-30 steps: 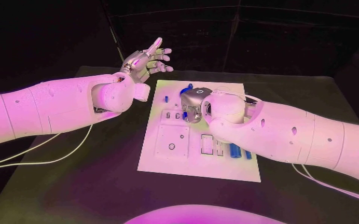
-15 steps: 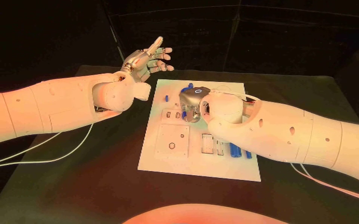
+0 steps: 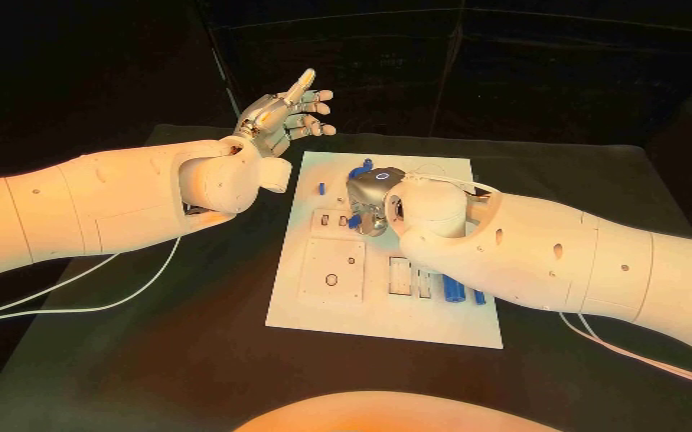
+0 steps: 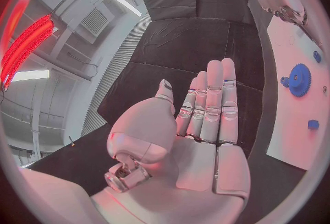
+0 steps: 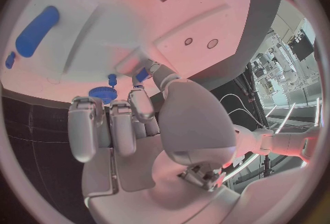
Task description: Assemble the parts on the task board
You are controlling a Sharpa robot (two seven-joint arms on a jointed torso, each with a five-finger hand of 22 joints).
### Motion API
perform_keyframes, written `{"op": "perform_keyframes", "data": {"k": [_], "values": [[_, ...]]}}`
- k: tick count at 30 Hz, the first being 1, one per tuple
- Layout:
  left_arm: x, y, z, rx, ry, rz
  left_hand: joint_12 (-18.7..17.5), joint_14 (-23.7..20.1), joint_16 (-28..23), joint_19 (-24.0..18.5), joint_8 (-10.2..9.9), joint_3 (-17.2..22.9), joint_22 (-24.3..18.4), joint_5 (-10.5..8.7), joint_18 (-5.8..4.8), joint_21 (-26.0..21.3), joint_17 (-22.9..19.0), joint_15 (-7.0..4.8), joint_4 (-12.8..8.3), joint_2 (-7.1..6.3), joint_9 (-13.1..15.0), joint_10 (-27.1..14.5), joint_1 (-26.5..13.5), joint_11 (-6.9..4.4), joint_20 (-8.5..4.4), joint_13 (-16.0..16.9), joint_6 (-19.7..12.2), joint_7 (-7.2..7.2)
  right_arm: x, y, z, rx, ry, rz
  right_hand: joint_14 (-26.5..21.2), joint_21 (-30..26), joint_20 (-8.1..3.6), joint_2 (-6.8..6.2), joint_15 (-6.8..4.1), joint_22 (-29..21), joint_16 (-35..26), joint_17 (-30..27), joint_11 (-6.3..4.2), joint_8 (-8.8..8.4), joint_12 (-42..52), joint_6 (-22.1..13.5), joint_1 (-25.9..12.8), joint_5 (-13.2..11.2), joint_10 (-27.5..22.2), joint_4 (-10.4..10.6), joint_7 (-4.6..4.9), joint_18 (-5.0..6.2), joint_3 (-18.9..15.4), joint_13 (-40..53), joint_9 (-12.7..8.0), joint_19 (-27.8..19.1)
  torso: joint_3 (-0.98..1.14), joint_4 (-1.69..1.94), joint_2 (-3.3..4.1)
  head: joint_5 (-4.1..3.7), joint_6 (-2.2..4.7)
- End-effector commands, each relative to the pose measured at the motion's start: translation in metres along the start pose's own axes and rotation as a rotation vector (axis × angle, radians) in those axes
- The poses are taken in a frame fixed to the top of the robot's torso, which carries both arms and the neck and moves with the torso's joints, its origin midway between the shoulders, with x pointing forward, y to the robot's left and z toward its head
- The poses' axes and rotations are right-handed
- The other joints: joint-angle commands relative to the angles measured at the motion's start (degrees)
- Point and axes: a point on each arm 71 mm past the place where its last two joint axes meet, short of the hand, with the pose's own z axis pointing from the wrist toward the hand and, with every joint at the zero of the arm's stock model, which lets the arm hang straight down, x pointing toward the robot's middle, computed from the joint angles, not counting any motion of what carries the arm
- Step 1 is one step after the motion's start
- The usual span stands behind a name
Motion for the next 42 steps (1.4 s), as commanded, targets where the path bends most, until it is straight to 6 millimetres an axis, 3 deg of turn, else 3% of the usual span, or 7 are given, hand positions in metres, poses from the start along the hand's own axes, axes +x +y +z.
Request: {"op": "perform_keyframes", "data": {"k": [1, 22, 34, 40, 42], "values": [[0.002, -0.002, 0.001, 0.018, 0.007, -0.005, -0.36, -0.18, -0.31, 0.23, 0.30, -0.37, -0.08, 0.30, 0.69, -0.26, -0.08, 0.05, -0.07, -0.04, -0.08, 0.19, 0.62, 0.37, 0.15, -0.11, -0.49, 0.10, 0.002, 0.001, 0.001, -0.011, 0.010, -0.010, 5.95, -0.22, -0.27, -0.08, -0.44, 8.84, 0.14, 15.08, -0.19, -0.19, -0.36, 0.11, -0.41, 0.34, -0.09, 0.20, 0.10, -0.40, -0.29, -0.10, -0.08, 2.85, 0.00, 0.00, -0.01, -0.03, -0.05], [0.001, -0.002, 0.001, 0.016, 0.008, -0.006, -0.43, -0.17, -0.33, 0.28, 0.36, -0.43, -0.16, 0.30, 0.69, -0.33, -0.14, 0.06, -0.15, -0.08, -0.09, 0.21, 0.69, 0.37, 0.15, -0.27, -0.50, 0.10, -0.001, -0.001, -0.009, -0.019, -0.063, 0.009, 5.95, -0.16, -0.28, 0.09, -0.47, 9.01, 0.14, 15.08, -0.27, -0.13, -0.01, 0.41, -0.62, 0.54, 0.27, 0.46, -0.03, -0.44, -0.22, 0.38, 0.00, 2.94, 0.01, -0.18, -0.09, 0.20, 0.01], [-0.001, -0.002, 0.001, 0.006, 0.008, 0.006, -0.40, 0.58, -0.11, 1.22, 1.16, -1.01, -0.74, 0.29, 0.77, -0.66, -0.54, -0.17, -1.37, -0.77, -0.19, 1.31, 1.83, 0.13, 0.00, -1.50, -0.22, -0.15, 0.001, -0.010, -0.017, 0.003, -0.066, -0.001, 5.95, -0.17, -0.29, 0.03, -0.49, 8.99, 0.14, 15.08, -0.30, -0.10, 0.03, 0.50, -0.62, 0.51, 0.32, 0.44, -0.06, -0.43, -0.24, 0.44, 0.02, 2.93, 0.03, -0.04, -0.03, -0.09, 0.27], [0.000, -0.001, 0.002, -0.007, 0.027, 0.044, 2.16, 4.85, 3.49, 4.98, 3.06, -1.47, -0.42, 0.29, 0.87, 1.06, 0.42, -1.80, -3.18, -1.09, -0.12, 6.39, 3.56, -1.55, -1.38, -2.07, 1.90, -1.70, 0.001, -0.012, -0.018, 0.011, -0.063, -0.002, 5.95, -0.17, -0.29, 0.03, -0.49, 8.99, 0.14, 15.08, -0.30, -0.10, 0.03, 0.50, -0.62, 0.51, 0.32, 0.44, -0.06, -0.43, -0.24, 0.44, 0.02, 2.93, 0.01, -0.03, -0.04, -0.15, 0.35], [0.000, 0.000, 0.001, -0.012, 0.037, 0.060, 3.63, 9.59, 10.02, 7.02, 3.52, -1.37, 0.24, 0.19, 0.76, 2.58, 7.93, -2.67, -3.81, -0.94, -0.21, 9.07, 4.09, -2.44, -2.24, -1.87, 2.81, -2.37, 0.002, -0.013, -0.019, 0.015, -0.061, -0.005, 5.95, -0.17, -0.29, 0.03, -0.49, 8.99, 0.14, 15.08, -0.30, -0.10, 0.03, 0.50, -0.62, 0.51, 0.32, 0.44, -0.06, -0.43, -0.24, 0.44, 0.02, 2.93, 0.01, -0.02, -0.06, -0.17, 0.33]]}}
